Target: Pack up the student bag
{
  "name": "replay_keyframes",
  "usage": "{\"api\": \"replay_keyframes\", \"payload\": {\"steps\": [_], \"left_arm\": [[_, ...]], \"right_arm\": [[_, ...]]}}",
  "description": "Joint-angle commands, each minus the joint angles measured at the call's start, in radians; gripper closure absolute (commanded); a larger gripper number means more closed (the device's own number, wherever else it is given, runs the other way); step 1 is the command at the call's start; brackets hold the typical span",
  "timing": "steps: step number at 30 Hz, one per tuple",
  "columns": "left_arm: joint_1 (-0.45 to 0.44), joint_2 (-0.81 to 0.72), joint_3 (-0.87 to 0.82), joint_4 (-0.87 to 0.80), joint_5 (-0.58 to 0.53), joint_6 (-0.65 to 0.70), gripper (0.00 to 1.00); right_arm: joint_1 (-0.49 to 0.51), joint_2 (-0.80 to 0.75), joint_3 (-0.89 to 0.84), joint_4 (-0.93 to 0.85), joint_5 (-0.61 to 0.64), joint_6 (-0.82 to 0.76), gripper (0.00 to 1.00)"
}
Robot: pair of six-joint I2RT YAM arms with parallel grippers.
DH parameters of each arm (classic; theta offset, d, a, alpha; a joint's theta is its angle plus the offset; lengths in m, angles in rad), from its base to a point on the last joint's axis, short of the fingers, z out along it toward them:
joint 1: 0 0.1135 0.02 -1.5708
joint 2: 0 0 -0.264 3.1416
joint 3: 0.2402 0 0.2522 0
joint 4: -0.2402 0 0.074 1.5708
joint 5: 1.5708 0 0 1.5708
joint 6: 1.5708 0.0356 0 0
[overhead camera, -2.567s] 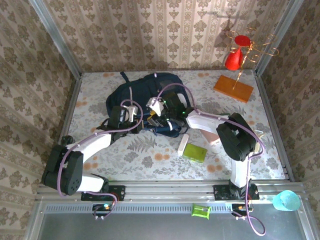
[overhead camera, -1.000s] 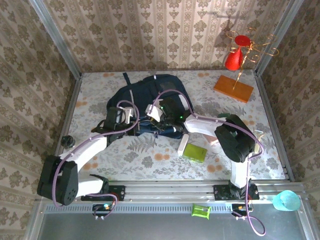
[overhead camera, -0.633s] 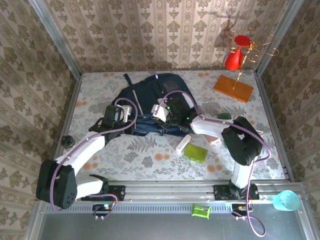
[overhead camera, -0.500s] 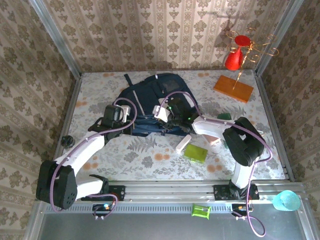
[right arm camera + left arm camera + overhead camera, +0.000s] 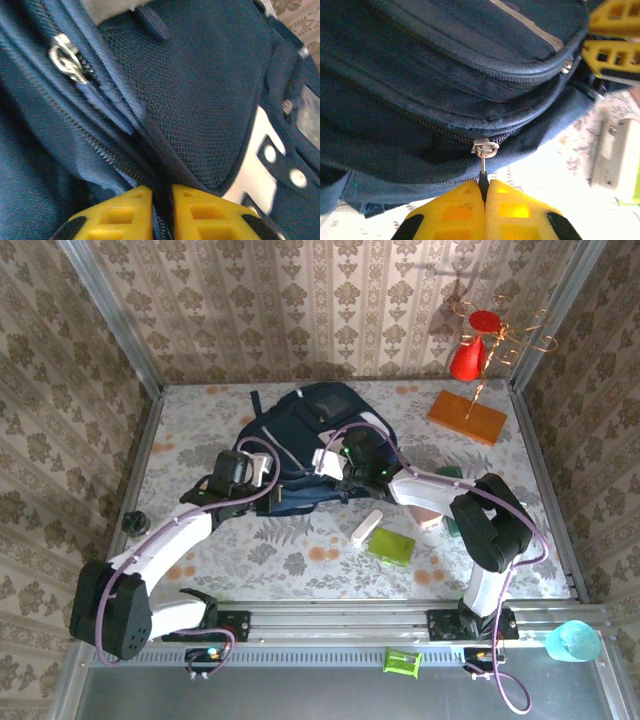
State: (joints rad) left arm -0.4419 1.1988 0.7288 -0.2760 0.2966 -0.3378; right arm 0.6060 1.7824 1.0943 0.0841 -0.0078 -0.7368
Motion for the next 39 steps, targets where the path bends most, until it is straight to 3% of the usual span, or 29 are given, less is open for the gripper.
{"api": "replay_keyframes", "payload": {"steps": [1, 8, 15, 30, 35, 37, 39], "left_arm": [[-0.008, -0.046, 0.026, -0.019, 0.075, -0.045, 1.00], [-0.008, -0.027, 0.035, 0.000, 0.097, -0.014, 1.00], [-0.008, -0.024, 0.037, 0.001, 0.105, 0.008, 1.00], [-0.009, -0.032, 0.020, 0.018, 0.105, 0.021, 1.00], [-0.008, -0.033, 0.018, 0.020, 0.108, 0.025, 1.00], [-0.009, -0.034, 0.017, 0.018, 0.103, 0.027, 1.00], [-0.008, -0.040, 0.019, 0.002, 0.069, 0.027, 1.00]], "right_arm": [[-0.030, -0.066, 0.022, -0.069, 0.154, 0.025, 0.71], [0.044, -0.216, -0.065, -0.112, -0.133, 0.232, 0.51], [0.084, -0.151, 0.011, -0.059, -0.261, 0.259, 0.48], [0.094, 0.048, 0.154, 0.022, -0.309, 0.291, 0.55], [0.094, 0.085, 0.164, 0.017, -0.261, 0.258, 0.56], [0.092, 0.091, 0.162, 0.017, -0.231, 0.239, 0.62], [0.092, 0.090, 0.158, 0.010, -0.194, 0.212, 0.76]]}}
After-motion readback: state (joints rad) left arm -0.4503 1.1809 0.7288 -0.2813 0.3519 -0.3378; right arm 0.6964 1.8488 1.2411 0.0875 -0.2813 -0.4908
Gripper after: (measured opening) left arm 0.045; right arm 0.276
